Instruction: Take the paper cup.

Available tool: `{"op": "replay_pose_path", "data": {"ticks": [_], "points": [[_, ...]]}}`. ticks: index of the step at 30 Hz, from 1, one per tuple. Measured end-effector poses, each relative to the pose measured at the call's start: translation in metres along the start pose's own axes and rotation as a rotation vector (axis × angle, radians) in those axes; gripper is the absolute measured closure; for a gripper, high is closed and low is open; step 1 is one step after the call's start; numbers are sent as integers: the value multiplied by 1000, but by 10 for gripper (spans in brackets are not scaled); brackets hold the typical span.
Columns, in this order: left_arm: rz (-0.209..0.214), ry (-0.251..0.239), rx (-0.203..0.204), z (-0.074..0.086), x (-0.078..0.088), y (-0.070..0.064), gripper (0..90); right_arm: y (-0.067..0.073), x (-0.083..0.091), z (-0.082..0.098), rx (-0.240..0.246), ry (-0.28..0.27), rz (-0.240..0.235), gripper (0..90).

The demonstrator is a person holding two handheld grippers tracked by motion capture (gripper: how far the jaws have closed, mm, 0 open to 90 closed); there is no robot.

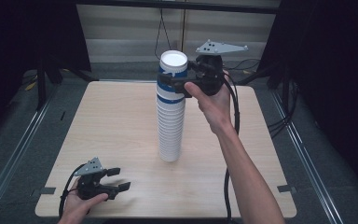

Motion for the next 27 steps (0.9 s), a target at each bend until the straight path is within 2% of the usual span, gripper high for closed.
{"op": "replay_pose_path", "data": {"ticks": [8,15,19,27], "points": [[-3,-1,3,0,0,0,231,3,3,-11,-13,-50,-18,250],[-7,-2,3,0,0,1,224,2,5,-18,-28,-91,-13,251],[-5,-3,5,0,0,1,224,4,6,-22,-8,-113,-7,252],[-3,-2,1,0,1,1,223,3,12,-33,-18,-151,9,252]]}}
Point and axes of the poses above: each handheld gripper's, and its own axes: x roughly backward along the jaws, z roughly out of its underside, y roughly to its left, the point moved 7 cm from there along -x, roughly forward along the jaws, and after that the axes turned 12 degrees about z, right-handed, at the moved point
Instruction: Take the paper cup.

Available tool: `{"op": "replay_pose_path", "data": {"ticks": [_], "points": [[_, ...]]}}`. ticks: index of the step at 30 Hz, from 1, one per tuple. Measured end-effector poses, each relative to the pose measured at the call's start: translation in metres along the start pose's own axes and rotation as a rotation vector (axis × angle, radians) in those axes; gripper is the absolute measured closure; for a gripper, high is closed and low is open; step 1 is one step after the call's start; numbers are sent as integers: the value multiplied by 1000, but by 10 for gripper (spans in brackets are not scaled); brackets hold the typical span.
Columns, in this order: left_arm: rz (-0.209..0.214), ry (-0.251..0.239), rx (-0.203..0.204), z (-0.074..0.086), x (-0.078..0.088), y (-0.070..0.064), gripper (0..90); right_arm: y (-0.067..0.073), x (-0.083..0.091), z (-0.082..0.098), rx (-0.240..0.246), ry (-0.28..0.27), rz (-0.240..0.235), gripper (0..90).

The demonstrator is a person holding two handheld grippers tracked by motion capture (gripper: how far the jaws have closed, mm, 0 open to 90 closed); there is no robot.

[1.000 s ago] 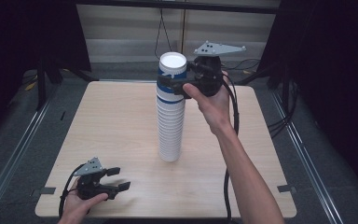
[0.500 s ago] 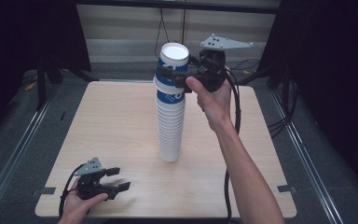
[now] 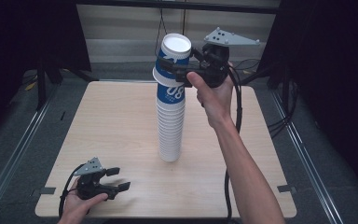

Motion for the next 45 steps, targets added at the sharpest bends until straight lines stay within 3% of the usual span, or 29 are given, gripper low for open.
{"op": "replay_pose_path", "data": {"ticks": [6,17,28,39,41,45], "points": [[-1,0,2,0,0,0,224,0,10,-10,7,-41,26,253],[-16,-2,1,0,-1,0,226,-8,27,-14,3,-43,58,254],[-76,-35,-70,-5,0,1,251,-24,48,-13,10,-23,101,254],[-69,-52,-67,-10,-1,3,255,-45,66,5,-4,8,154,254],[-38,-42,-49,-9,-2,2,258,-48,68,9,-10,12,156,254],[-15,-41,-54,-10,-4,-1,257,-51,69,19,-17,35,158,254]]}}
Point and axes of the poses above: each handheld gripper's, and its own axes: x roughly backward along the jaws, z roughly out of its underside, y roughly to its left, the point moved 7 cm from there along -x, roughly forward along the jaws, and after that the axes turned 12 degrees about z, right-handed, at the moved point
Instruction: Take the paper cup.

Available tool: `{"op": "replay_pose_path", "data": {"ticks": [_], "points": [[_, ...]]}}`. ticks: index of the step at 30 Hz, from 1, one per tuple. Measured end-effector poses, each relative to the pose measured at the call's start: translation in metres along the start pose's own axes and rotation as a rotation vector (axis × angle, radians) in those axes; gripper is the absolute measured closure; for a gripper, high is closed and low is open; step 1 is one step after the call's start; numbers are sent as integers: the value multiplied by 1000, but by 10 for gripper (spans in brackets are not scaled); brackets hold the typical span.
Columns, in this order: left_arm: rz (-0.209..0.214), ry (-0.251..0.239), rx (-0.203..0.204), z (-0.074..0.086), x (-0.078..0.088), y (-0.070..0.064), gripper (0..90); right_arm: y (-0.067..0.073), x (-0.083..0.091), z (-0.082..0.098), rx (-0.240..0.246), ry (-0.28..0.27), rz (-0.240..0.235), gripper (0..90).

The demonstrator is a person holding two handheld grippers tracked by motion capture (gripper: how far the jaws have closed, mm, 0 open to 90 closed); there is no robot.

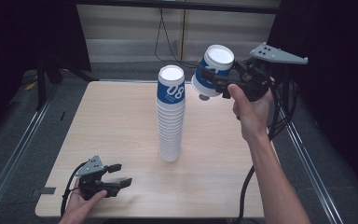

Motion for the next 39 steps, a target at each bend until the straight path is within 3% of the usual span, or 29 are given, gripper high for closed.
{"op": "replay_pose_path", "data": {"ticks": [4,11,18,24,35,39], "points": [[19,-14,0,-4,0,-3,250,-1,2,12,4,19,0,255],[34,-2,-46,-4,-2,-10,237,-6,7,34,-8,53,5,255],[83,25,-46,-3,-5,-16,240,-6,10,65,-24,92,-4,255],[87,14,-40,-5,-3,-18,203,-4,10,91,-30,123,-20,255],[143,-18,-46,-24,-7,-27,159,14,19,137,-52,155,-80,257],[145,-12,-71,-32,-10,-30,157,21,19,149,-55,174,-103,257]]}}
Point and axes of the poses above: each handheld gripper's, and its own axes: x roughly backward along the jaws, z roughly out of its underside, y roughly to its left, the point moved 7 cm from there along -x, roughly forward along the jaws, and after that the axes turned 12 degrees about z, right-handed, at the moved point
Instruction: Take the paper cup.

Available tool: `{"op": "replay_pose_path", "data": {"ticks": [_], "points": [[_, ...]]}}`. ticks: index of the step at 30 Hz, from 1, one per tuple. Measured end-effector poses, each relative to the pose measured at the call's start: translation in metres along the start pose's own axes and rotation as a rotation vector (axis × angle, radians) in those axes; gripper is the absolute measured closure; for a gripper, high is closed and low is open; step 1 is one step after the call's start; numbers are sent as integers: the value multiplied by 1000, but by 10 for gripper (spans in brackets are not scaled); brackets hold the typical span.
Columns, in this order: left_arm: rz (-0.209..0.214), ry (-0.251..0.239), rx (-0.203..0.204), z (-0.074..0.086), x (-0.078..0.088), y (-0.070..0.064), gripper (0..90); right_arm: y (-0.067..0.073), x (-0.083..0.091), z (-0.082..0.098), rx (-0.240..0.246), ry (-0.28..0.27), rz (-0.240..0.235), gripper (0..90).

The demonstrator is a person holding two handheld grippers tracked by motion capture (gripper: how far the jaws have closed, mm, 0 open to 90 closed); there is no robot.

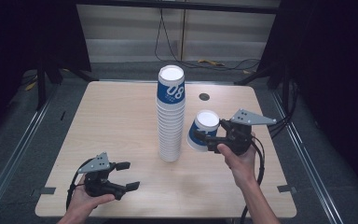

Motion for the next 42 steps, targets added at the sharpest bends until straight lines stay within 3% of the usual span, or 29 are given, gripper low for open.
{"op": "replay_pose_path", "data": {"ticks": [10,16,22,24,27,36,42], "points": [[12,-16,-26,-22,-16,-3,170,17,-9,28,4,33,-62,258],[45,-27,-49,-33,-27,-8,162,25,-12,39,1,25,-107,259],[74,-36,-56,-30,-36,-14,157,34,-14,52,-15,32,-143,260],[84,-20,-58,-28,-39,-15,158,38,-17,58,-12,43,-153,261],[64,-21,-55,-25,-41,-16,166,43,-21,63,-8,51,-168,261],[93,-15,-54,-17,-45,-22,156,62,-27,71,3,58,-227,261],[103,-21,-78,-18,-47,-27,157,71,-34,81,-1,92,-254,261]]}}
Point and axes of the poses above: each handheld gripper's, and its own axes: x roughly backward along the jaws, z roughly out of its underside, y roughly to its left, the point moved 7 cm from there along -x, roughly forward along the jaws, and after that the axes turned 12 degrees about z, right-handed, at the moved point
